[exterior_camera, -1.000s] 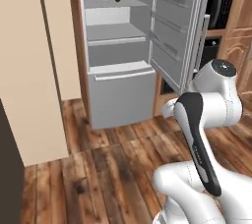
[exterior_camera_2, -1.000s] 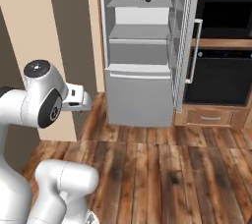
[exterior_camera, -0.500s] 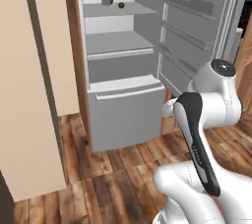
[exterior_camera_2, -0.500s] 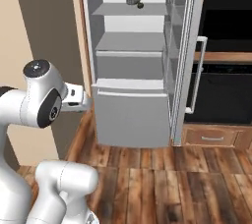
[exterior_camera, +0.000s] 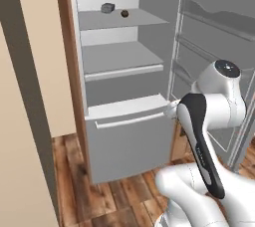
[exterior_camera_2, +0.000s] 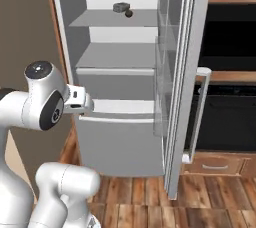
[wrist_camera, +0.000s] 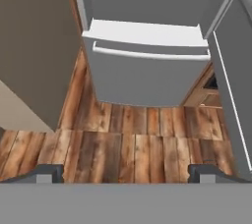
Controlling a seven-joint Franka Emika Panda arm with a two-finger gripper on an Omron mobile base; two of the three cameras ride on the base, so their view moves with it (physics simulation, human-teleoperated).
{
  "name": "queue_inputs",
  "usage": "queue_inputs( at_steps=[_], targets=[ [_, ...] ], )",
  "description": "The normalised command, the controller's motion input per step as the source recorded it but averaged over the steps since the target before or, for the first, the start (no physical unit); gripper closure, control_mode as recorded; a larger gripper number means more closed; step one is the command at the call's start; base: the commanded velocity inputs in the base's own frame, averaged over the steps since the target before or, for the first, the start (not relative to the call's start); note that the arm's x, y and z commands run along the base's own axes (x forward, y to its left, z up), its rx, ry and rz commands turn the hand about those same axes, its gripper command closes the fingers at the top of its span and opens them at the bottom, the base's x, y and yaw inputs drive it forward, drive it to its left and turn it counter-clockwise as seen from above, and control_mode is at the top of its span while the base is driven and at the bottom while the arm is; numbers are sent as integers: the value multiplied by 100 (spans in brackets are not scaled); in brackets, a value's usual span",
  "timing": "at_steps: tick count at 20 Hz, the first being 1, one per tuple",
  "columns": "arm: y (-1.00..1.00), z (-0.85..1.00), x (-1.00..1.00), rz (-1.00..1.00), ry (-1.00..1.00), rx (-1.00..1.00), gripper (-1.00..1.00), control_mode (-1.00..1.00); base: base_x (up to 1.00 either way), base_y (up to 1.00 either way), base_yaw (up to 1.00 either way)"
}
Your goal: Pick the two kiwis from the fridge and place them on the plate next to the blender to make a fruit smoothie.
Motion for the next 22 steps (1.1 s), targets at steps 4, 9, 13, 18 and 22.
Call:
queue_inputs(
  at_steps=[4, 9, 13, 18, 22],
  targets=[
    [0, 0, 0, 0, 0, 0, -100, 100, 99, 11, -2],
    [0, 0, 0, 0, 0, 0, -100, 100, 95, 14, -1],
    [0, 0, 0, 0, 0, 0, -100, 100, 83, 4, 0],
    [0, 0, 0, 0, 0, 0, -100, 100, 74, 4, 0],
    [-2, 6, 9, 0, 1, 0, -100, -100, 22, 0, 0]
  ],
)
